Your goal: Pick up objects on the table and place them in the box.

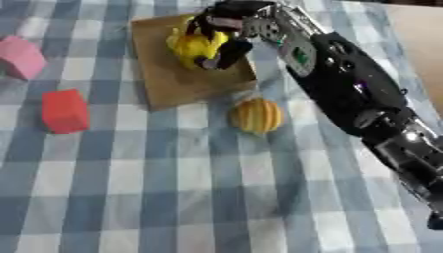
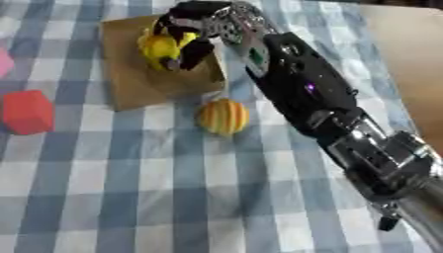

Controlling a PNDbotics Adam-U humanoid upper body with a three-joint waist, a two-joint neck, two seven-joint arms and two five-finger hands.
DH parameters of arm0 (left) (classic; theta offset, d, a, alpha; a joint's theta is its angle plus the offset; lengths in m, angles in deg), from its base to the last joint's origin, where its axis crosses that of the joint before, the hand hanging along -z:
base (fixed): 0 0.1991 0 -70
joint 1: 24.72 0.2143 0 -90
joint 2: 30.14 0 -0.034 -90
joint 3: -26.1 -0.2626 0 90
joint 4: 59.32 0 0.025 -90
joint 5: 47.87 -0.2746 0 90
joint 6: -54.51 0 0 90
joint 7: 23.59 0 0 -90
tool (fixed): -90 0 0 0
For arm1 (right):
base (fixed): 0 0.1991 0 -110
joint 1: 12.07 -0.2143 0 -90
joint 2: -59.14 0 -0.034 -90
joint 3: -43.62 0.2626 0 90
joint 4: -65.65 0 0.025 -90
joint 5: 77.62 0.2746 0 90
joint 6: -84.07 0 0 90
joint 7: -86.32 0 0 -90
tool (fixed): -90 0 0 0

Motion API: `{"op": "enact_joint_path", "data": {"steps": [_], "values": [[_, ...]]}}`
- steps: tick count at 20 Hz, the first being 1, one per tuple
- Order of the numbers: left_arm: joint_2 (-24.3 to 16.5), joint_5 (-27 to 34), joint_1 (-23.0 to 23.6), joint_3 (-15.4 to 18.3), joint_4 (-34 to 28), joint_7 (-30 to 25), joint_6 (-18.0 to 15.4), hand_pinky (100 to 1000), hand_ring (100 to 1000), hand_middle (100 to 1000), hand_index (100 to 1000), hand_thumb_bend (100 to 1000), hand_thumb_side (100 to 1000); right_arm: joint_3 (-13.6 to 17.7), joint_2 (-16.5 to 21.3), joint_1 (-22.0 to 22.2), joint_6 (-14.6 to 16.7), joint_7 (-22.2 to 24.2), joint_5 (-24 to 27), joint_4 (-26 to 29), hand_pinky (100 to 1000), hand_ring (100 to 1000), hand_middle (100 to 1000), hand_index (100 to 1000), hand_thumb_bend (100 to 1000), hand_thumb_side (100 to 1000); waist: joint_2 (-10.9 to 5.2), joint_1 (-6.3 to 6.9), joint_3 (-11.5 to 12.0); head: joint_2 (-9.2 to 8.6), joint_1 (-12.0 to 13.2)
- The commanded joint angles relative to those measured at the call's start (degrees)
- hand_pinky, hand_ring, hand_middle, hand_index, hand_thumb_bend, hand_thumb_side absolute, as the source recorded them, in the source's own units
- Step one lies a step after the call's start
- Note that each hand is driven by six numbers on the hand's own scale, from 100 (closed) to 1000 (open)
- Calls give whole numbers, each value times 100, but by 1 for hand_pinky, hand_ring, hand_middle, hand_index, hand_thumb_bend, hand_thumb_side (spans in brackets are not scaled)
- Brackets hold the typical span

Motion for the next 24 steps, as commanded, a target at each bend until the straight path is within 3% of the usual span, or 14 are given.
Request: {"op": "enact_joint_path", "data": {"steps": [1,9,15,20,24], "values": [[-140,6,-58,57,-57,25,12,937,901,816,945,509,777,-32,166,-101,39,123,-181,277,907,945,873,908,352,475,-179,57,-30,-31,46],[-151,4,10,48,-15,17,6,936,901,816,945,513,773,-79,370,-106,-204,233,-51,784,923,969,906,929,378,502,-284,103,-138,23,96],[-174,5,70,57,-6,28,13,935,901,816,944,514,771,-65,577,13,-358,280,465,1241,894,937,876,911,328,526,-355,134,-218,67,140],[-214,13,133,65,-12,37,13,935,901,816,944,515,770,-90,1035,281,-701,277,845,2029,853,871,810,884,278,544,-403,160,-311,106,203],[-252,34,176,89,-10,67,16,934,901,816,944,515,770,-172,1658,805,-973,428,1352,3013,824,827,790,881,267,531,-412,184,-412,112,292]]}}
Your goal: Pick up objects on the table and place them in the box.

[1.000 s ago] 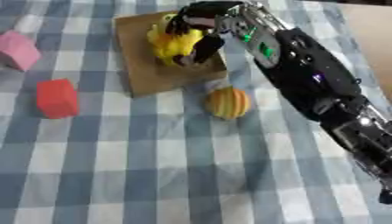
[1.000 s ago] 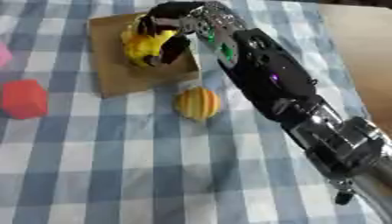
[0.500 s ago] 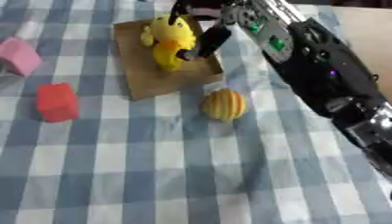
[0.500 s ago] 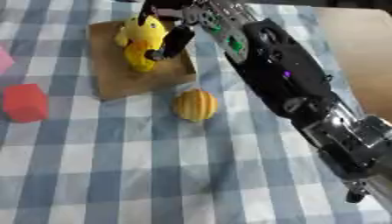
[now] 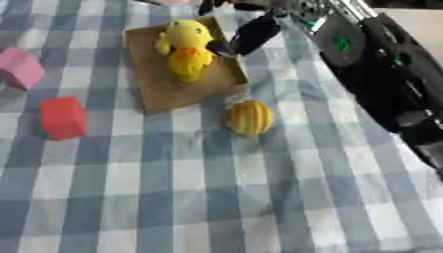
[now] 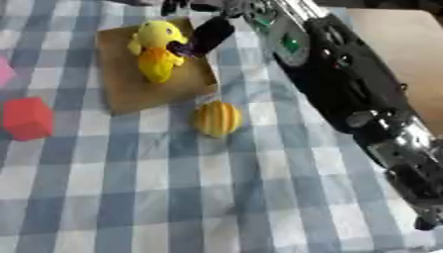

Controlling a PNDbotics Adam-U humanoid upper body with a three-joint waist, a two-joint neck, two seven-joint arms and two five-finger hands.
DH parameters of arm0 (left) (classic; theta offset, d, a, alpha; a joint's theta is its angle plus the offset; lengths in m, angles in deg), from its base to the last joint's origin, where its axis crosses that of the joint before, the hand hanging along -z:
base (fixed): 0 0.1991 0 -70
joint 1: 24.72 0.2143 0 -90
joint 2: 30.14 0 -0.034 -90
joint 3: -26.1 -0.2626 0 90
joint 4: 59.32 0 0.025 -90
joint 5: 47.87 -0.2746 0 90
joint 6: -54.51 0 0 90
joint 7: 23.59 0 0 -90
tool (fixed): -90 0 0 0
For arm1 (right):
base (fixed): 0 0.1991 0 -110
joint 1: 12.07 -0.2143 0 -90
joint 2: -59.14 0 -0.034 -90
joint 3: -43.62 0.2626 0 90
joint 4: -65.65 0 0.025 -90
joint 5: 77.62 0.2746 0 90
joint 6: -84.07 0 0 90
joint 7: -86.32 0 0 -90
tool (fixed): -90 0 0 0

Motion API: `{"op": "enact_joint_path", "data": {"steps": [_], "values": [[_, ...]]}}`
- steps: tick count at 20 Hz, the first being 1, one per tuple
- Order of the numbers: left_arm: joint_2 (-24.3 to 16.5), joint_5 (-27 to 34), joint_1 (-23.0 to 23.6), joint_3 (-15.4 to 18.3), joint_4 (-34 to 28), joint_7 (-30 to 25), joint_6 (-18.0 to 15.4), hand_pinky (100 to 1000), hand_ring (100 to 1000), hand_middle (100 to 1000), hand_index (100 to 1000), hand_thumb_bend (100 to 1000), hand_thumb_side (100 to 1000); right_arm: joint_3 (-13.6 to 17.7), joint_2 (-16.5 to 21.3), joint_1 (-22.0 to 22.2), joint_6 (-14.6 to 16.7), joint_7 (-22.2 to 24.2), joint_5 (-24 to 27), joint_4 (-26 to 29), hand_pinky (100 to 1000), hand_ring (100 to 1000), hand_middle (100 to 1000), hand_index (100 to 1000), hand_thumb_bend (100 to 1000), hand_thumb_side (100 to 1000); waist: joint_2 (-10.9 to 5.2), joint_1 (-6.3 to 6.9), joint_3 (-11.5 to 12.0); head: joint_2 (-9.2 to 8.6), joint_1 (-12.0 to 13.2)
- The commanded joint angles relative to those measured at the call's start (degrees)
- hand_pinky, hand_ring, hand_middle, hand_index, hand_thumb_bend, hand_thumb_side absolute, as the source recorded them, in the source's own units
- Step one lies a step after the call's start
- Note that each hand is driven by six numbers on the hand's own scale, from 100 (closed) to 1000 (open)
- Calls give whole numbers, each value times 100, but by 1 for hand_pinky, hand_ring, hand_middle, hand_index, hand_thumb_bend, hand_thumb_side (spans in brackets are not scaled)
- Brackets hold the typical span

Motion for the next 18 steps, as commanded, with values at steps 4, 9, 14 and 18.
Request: {"op": "enact_joint_path", "data": {"steps": [4,9,14,18], "values": [[-244,36,-52,76,-69,31,1,934,901,815,943,514,771,37,1113,686,-425,258,801,1613,820,827,801,888,277,498,-158,71,-76,20,117],[-243,56,-32,79,-73,40,9,933,901,815,942,514,773,160,1562,1386,-685,324,1035,2495,813,827,809,883,310,421,-124,118,-125,-1,180],[-228,50,-44,66,-77,32,16,933,900,815,941,515,773,136,1643,1631,-823,387,975,2537,809,822,792,856,322,423,-103,143,-129,7,181],[-224,52,-49,63,-96,35,18,932,900,814,941,515,772,83,1618,1674,-774,383,929,2366,808,823,784,857,326,431,-88,140,-112,24,189]]}}
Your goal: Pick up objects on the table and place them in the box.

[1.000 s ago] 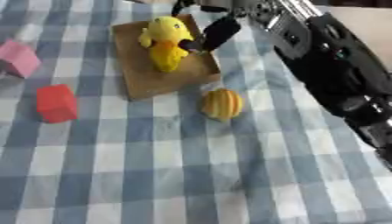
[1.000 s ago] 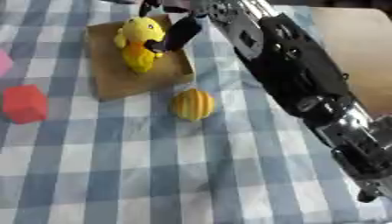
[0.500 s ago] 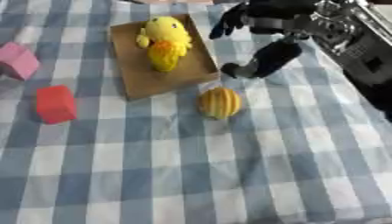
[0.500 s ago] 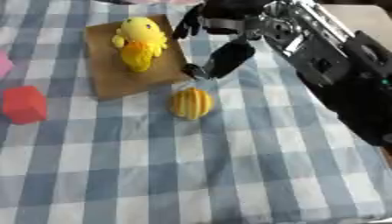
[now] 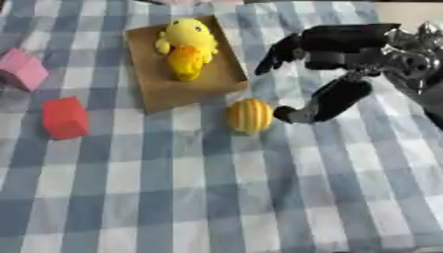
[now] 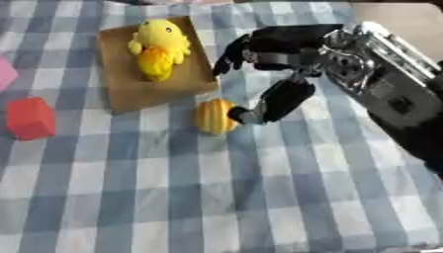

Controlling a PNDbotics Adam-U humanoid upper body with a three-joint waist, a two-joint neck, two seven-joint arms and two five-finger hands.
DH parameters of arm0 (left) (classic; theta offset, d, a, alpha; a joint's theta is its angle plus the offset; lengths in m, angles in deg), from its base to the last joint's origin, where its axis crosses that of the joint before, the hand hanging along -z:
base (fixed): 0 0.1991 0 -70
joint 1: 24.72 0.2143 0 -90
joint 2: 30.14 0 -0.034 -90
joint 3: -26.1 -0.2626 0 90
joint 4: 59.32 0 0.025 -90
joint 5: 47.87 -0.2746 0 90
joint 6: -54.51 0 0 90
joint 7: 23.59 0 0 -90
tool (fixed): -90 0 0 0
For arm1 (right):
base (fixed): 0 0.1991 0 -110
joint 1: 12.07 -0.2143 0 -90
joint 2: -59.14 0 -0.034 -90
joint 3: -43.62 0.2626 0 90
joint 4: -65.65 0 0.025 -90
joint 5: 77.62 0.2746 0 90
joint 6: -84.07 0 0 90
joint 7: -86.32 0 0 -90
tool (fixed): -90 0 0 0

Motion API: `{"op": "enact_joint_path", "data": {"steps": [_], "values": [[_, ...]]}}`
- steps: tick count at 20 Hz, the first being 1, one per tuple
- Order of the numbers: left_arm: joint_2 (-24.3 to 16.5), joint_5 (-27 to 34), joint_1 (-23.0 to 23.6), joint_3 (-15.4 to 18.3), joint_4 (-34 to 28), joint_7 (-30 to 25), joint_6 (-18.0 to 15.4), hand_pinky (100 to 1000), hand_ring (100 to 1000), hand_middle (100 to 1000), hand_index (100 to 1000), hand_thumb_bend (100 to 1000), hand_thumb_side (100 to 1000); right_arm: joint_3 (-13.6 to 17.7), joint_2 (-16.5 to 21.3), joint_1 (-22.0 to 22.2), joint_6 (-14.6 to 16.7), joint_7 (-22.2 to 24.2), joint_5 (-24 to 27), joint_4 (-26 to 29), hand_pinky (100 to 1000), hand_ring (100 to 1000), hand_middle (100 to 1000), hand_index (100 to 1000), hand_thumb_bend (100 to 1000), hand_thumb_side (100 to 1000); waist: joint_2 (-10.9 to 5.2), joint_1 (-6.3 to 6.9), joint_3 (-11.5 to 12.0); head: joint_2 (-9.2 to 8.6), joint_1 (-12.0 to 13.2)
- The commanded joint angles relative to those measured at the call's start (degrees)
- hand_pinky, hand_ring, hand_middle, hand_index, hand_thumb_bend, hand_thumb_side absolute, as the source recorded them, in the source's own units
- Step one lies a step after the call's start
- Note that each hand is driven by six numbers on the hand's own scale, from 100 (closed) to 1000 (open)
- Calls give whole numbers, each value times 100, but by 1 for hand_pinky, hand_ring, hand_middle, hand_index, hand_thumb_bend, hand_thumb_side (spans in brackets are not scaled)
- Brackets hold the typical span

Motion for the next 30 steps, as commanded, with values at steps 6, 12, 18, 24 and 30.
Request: {"op": "enact_joint_path", "data": {"steps": [6,12,18,24,30], "values": [[-177,17,-108,49,-94,13,8,931,904,814,940,515,773,-82,71,-120,86,-36,-227,-399,811,831,792,865,341,431,-95,-12,30,26,-10],[-166,18,-113,47,-104,19,9,930,905,812,939,516,773,-190,-133,-291,170,-105,-428,-980,813,832,796,869,344,445,-74,-27,52,30,-31],[-148,26,-121,44,-121,25,8,930,906,812,939,515,773,-323,-369,-476,323,-63,-509,-1501,812,829,797,874,340,463,-21,-45,100,46,-34],[-135,51,-131,50,-127,47,8,929,907,812,939,515,774,-345,-406,-478,426,61,-391,-1518,820,843,804,888,366,462,36,-88,139,42,-7],[-129,53,-140,46,-138,52,11,928,907,812,938,514,774,-339,-386,-383,310,132,-484,-1298,817,839,792,879,400,422,69,-116,167,-6,15]]}}
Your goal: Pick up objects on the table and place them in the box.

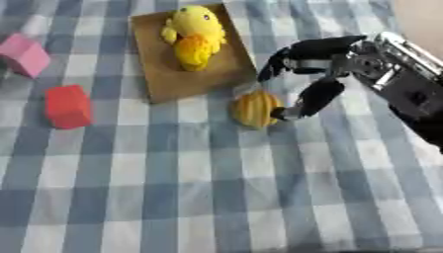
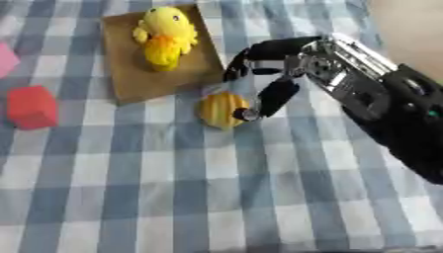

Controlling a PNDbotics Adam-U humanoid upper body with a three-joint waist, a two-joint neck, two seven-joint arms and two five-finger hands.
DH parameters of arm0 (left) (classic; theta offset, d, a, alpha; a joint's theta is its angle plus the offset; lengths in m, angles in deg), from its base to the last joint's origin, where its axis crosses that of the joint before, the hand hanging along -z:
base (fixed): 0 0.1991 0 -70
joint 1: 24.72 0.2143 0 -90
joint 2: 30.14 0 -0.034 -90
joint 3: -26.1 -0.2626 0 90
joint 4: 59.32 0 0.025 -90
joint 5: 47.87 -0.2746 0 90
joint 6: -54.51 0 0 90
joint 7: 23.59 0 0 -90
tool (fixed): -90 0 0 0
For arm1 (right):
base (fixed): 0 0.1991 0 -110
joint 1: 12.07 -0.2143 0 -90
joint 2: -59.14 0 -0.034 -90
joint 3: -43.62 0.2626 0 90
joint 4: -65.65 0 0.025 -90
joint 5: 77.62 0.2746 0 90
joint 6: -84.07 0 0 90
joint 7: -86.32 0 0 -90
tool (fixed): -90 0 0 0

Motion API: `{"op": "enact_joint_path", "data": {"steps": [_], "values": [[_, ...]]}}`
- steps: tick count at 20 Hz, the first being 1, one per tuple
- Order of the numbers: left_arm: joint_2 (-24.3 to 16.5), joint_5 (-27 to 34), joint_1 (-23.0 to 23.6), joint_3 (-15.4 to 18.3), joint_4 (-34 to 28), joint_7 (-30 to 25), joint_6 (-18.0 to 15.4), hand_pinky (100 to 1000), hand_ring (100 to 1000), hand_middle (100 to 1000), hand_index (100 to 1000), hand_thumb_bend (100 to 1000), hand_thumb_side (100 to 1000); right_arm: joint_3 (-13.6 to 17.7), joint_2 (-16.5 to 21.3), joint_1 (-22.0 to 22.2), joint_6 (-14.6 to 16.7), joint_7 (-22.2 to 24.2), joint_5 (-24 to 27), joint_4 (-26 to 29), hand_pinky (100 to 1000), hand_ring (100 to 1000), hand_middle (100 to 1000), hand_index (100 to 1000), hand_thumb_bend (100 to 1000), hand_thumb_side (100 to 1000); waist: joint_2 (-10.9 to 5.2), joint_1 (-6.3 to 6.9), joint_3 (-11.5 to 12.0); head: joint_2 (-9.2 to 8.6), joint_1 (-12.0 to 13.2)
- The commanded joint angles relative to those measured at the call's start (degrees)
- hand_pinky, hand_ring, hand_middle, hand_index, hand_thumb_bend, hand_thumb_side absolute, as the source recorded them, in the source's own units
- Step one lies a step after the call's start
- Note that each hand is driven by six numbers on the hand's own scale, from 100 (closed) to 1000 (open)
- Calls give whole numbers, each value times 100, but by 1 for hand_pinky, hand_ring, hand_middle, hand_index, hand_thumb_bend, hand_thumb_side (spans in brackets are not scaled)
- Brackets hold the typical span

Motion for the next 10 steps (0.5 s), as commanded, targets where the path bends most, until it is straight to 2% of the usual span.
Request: {"op": "enact_joint_path", "data": {"steps": [1,10], "values": [[-133,37,-133,49,-95,24,-3,928,907,812,938,514,774,29,131,-31,-109,37,-65,210,818,841,792,879,404,421,-103,21,7,-59,9],[-111,33,-135,31,-112,28,0,926,908,812,938,514,774,-197,-26,-130,-204,-49,-571,-80,813,836,767,868,415,399,-97,28,7,-95,-39]]}}
